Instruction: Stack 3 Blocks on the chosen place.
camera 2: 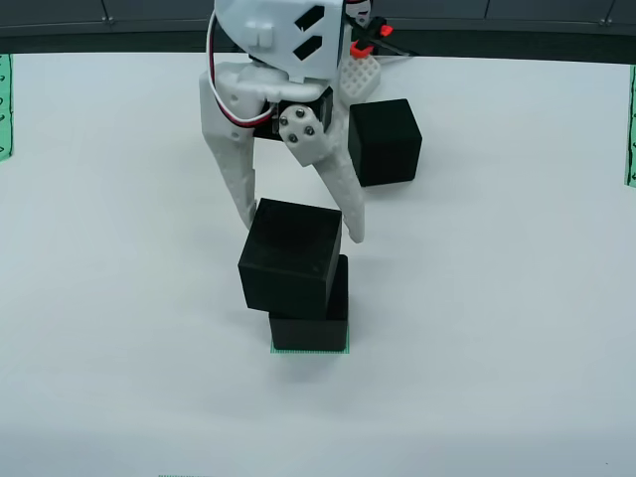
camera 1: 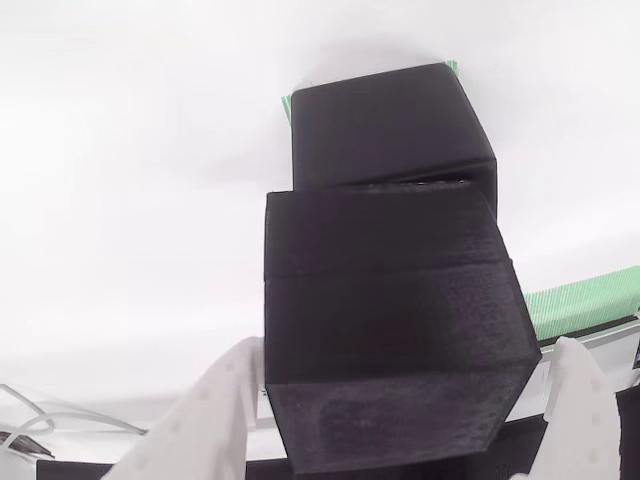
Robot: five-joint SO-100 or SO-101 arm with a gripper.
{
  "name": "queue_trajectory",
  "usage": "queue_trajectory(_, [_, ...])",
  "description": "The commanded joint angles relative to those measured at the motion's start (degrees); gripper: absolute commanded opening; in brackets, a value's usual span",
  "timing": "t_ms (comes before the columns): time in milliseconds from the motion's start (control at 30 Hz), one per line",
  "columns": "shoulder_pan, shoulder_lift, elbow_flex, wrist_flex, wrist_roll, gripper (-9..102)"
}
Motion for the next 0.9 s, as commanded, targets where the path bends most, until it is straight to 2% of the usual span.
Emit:
queue_trajectory(0, [-0.62, 7.12, 2.46, -0.35, -0.26, 34])
queue_trajectory(233, [-2.90, 17.67, 8.70, 2.37, -0.26, 34])
queue_trajectory(400, [-10.55, 23.73, 13.80, 10.02, -0.79, 34])
queue_trajectory(667, [-22.94, 28.12, 22.85, 17.49, -0.88, 39])
queue_trajectory(867, [-26.54, 30.76, 28.39, 18.19, -0.88, 39])
